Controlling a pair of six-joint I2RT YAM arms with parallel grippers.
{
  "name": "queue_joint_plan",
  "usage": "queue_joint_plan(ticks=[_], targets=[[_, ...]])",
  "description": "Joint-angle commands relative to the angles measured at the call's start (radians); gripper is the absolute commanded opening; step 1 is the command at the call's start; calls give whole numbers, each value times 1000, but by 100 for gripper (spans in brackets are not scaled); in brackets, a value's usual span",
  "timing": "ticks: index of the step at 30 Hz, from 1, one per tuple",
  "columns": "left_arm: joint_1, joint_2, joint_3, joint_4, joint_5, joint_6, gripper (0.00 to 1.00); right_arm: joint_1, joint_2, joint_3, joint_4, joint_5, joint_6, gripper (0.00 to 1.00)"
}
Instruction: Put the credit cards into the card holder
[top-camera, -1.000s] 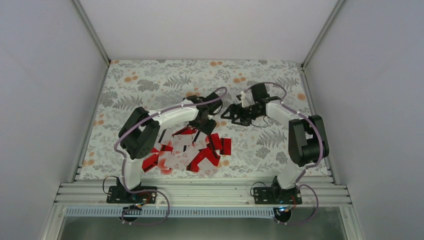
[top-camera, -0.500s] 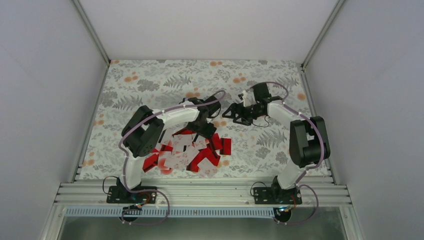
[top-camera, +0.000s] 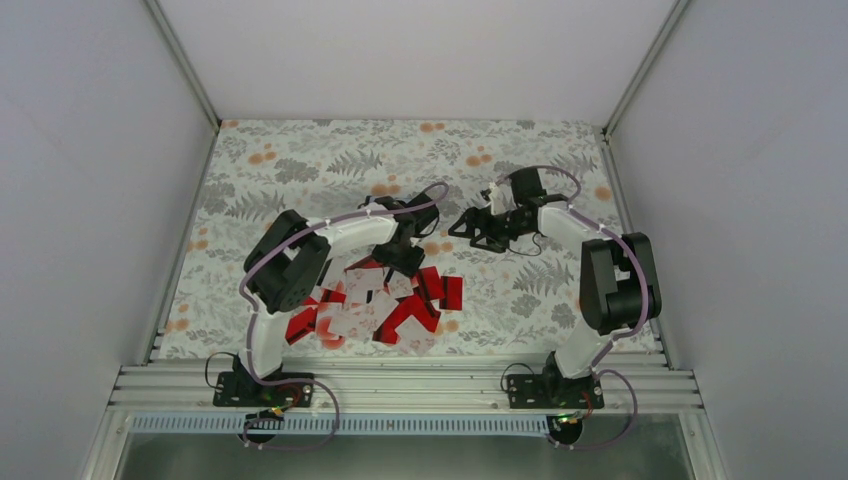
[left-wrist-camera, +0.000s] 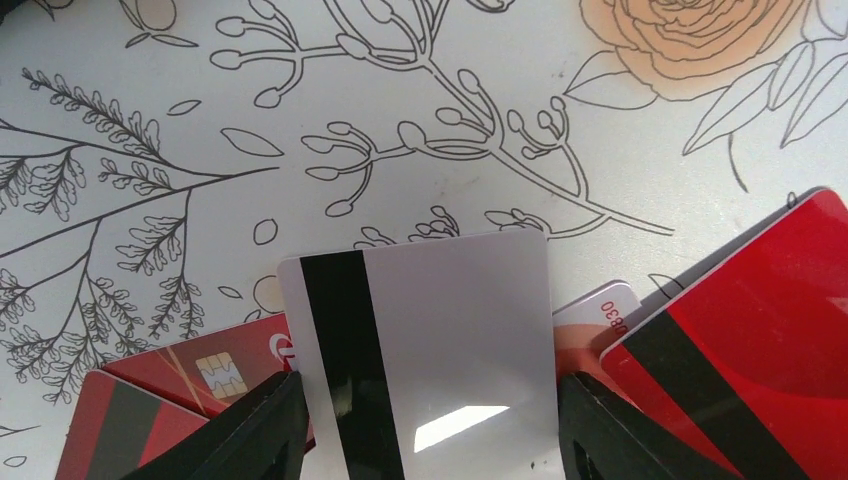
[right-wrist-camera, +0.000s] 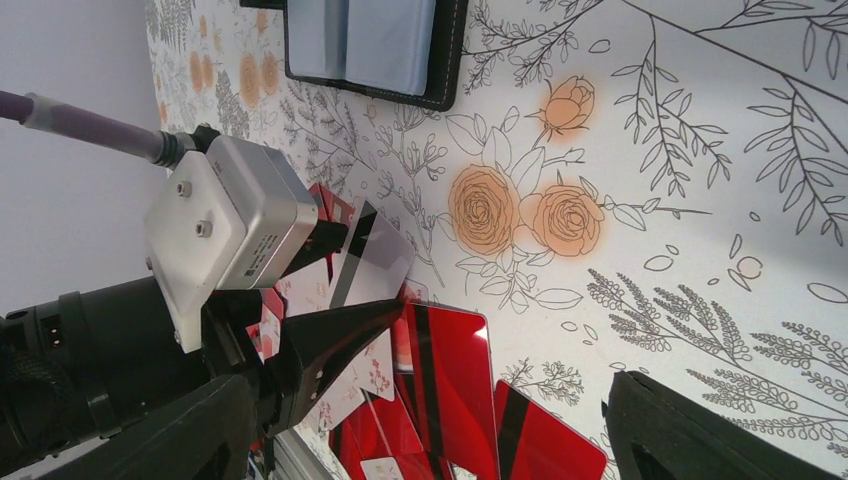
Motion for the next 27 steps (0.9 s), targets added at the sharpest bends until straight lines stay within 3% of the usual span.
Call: queue_joint_plan(ticks=[1,12,27], targets=[[4,42,-54,-4,-26,-18,61,-12,-30,-15,0,2,-16,89],[3,0,-36,8,-86,-45,48,-17,-30,-11,5,-2,-14,89],[4,-70,83,-12,-38,-57,46,-19,-21,14,15,-36,8,89]])
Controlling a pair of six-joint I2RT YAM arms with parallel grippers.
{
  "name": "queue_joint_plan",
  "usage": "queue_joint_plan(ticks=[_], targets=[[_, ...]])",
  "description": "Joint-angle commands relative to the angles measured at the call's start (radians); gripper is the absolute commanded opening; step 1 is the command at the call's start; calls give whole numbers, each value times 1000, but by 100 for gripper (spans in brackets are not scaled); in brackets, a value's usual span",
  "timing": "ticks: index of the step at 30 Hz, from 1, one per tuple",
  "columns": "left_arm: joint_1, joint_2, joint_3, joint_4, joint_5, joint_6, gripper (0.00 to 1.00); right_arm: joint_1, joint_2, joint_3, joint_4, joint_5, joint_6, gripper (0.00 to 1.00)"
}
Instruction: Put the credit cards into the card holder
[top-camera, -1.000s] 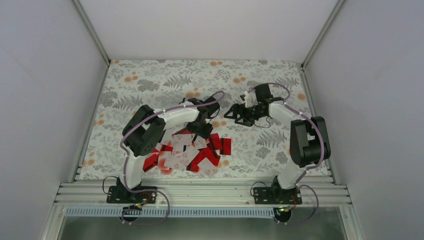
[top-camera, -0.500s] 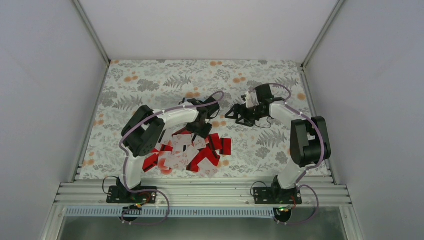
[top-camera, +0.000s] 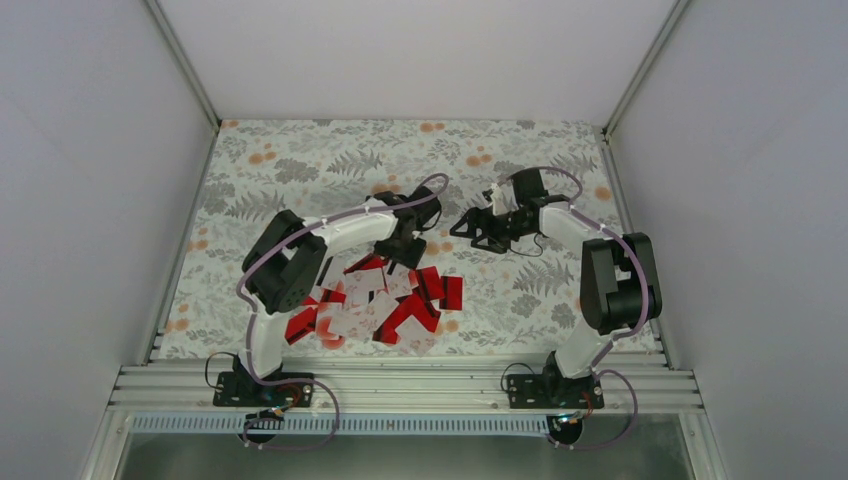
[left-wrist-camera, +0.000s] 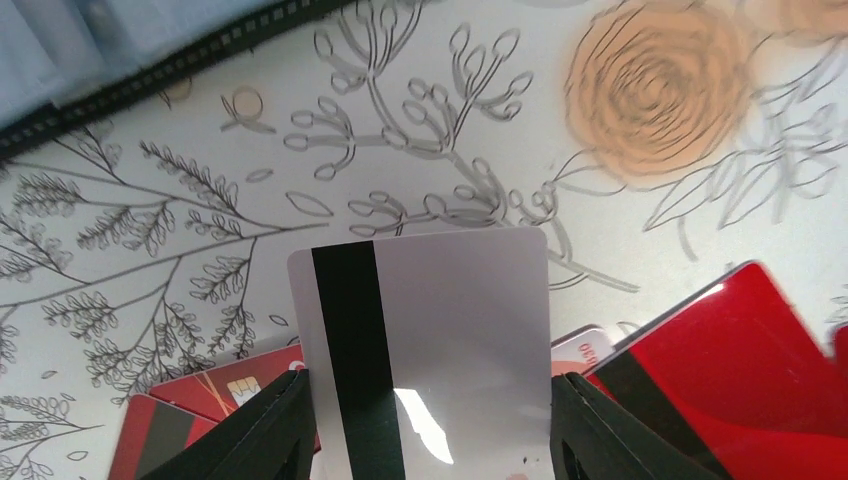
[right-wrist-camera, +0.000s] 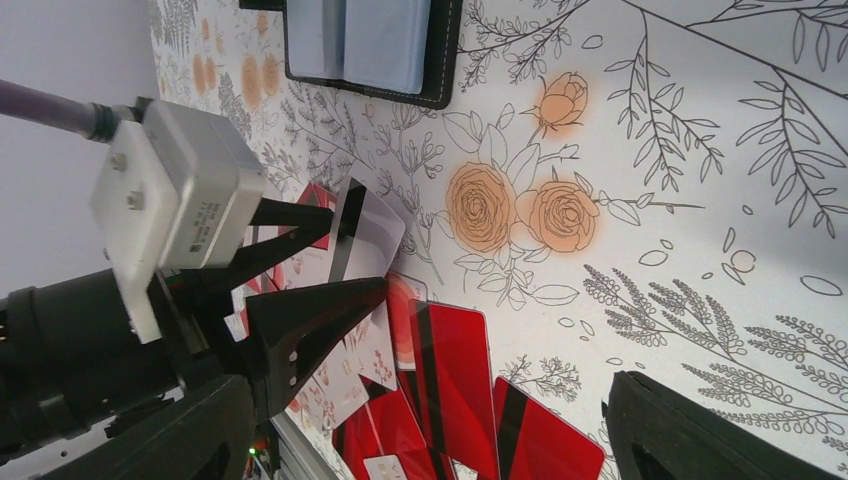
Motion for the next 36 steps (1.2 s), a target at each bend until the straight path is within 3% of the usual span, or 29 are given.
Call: queue_joint_plan(ticks=[1,19,29,36], targets=[[4,-64,61,-13,12,-15,46,-9,-19,27,15,-32,11,89],[14,-212,104,112,141,137,46,-18,18,155,-20,-266,100,87],[10,-222,127,145,176,234,46,0,72,160,-94,-382,89,76],[-8,-224,132,152,164,261,45,39,74,151,-40,-360,154,63]])
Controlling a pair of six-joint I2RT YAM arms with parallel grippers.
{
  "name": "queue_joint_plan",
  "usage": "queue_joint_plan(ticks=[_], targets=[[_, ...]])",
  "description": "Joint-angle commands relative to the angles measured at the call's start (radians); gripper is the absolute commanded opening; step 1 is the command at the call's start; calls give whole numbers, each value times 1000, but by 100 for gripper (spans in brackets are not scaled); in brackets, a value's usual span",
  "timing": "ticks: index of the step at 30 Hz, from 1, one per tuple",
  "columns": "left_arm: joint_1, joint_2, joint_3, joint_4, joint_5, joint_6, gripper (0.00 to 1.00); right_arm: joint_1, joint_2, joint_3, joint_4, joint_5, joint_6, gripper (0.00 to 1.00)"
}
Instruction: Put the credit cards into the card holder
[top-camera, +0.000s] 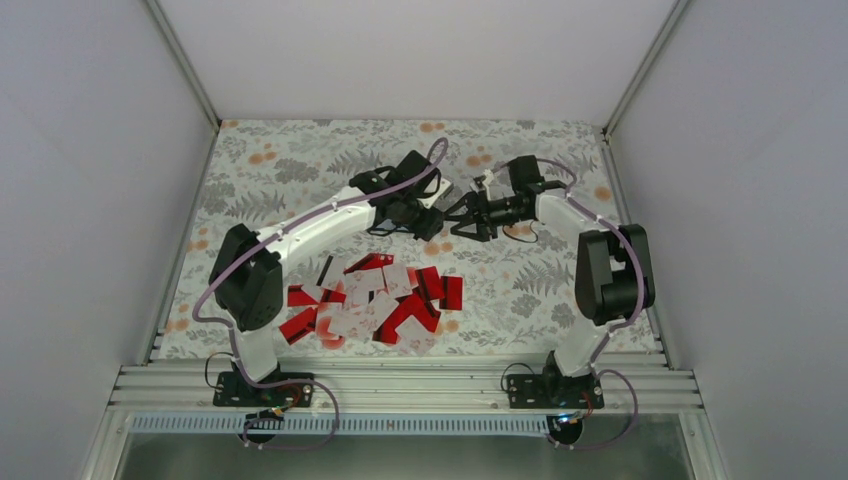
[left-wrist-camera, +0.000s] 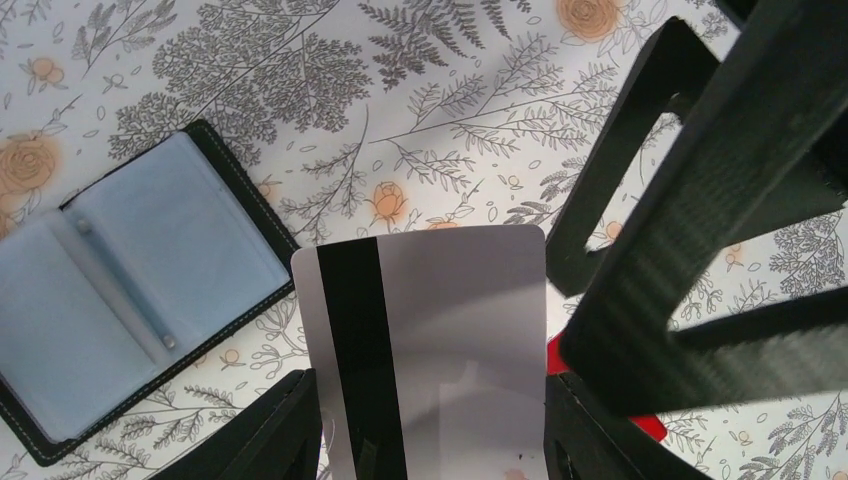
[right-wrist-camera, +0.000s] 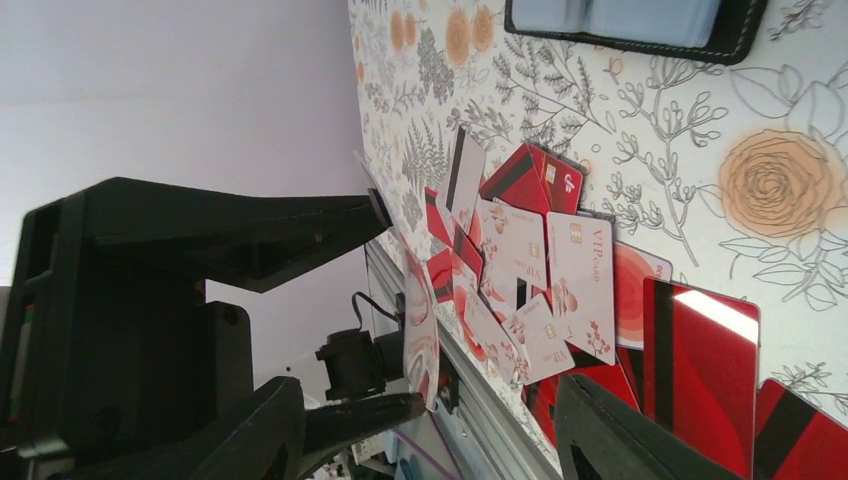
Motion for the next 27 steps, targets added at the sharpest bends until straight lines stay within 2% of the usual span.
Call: queue_joint_plan(ticks=[1,10,14,22,24,27], targets=[[-17,-26,29,23,1,40,44,34,11,11,39,-10,60,61],[-51,-44,10,37,-54,57,43,98,57,39,68,0,104,45],[-59,-54,1,46,-71,64,43,105,74,39,73,-17,104,30],[-70,-32,18,39,-97,56,43,122,96,59,46,-60,71,7],[-71,-25,25,31,-105,46,44,123,98,66,31,-64,54,4],[-70,-20,34,22,-108,32,51,123,99,72,14,-69,31,4]])
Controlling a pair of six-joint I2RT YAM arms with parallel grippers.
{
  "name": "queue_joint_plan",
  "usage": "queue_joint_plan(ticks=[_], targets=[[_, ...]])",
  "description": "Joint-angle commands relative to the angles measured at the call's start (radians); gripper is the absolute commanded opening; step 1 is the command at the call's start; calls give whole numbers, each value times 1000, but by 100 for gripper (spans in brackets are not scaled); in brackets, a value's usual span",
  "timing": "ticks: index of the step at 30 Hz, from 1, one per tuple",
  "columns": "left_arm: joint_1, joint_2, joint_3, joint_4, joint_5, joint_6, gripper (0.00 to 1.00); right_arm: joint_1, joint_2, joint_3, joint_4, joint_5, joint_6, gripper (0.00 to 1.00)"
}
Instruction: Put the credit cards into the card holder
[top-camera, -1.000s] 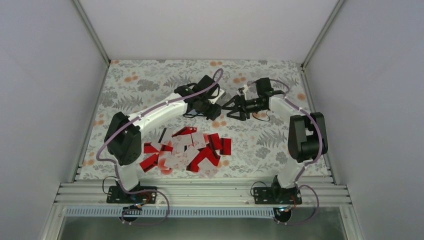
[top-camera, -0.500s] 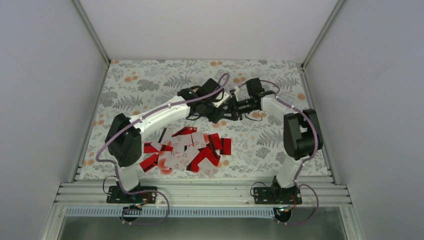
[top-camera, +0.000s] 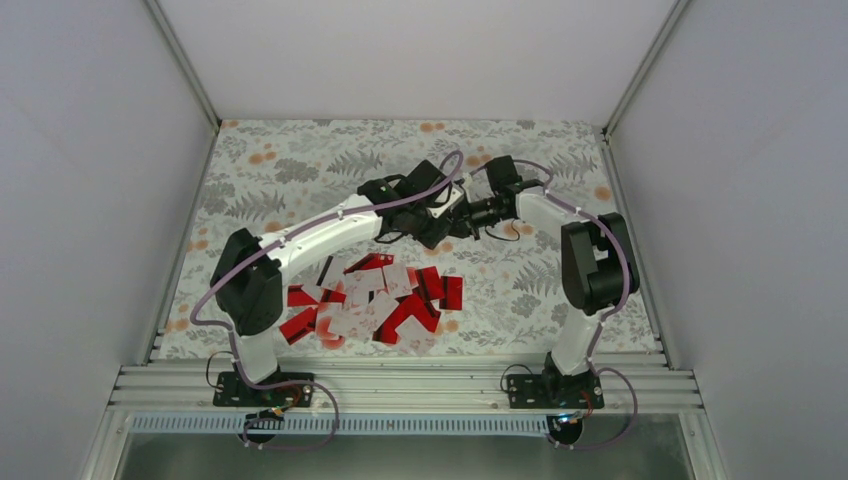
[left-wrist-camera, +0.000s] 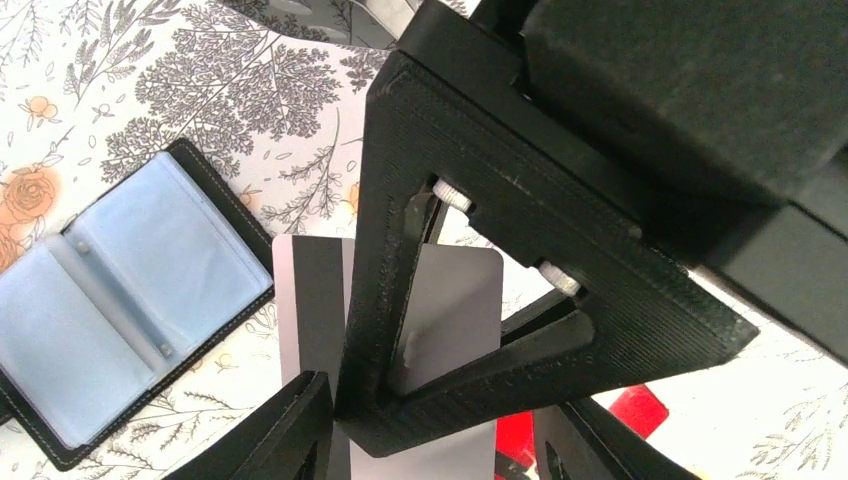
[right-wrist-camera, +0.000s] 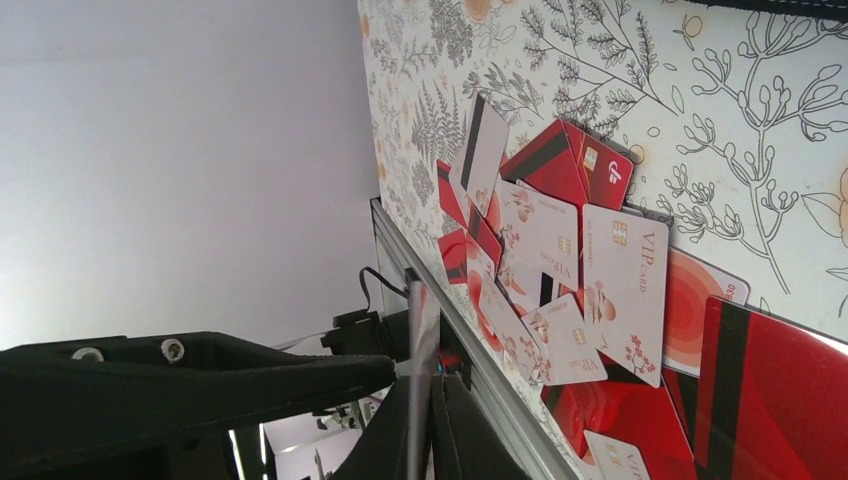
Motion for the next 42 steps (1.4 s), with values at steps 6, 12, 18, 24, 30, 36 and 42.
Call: queue_joint_plan(ticks=[6,12,18,24,30,36,42], targets=[[1,-24,43,8,-50,-27,75,18,11,42,-51,-40,-44,4],[51,-79,70,-28,49,-40,100,16,21,76,-47,-40,-70,4],[208,-205,-39,1,395,4,99,18,15,112,-5,-57,-117,5],[457,-302,-305,197,910,39,93,35,-2,138,36,-174,-219,5],[539,-221,-315,166,1173,153,77,76,5,208,-41,-300,-341,5],[544,-166,-243,124,1292,216,63,99,12,236,-77,-315,-384,5],[545,-120,-179,14,1364,309,46,112,23,257,-98,-330,-411,5]])
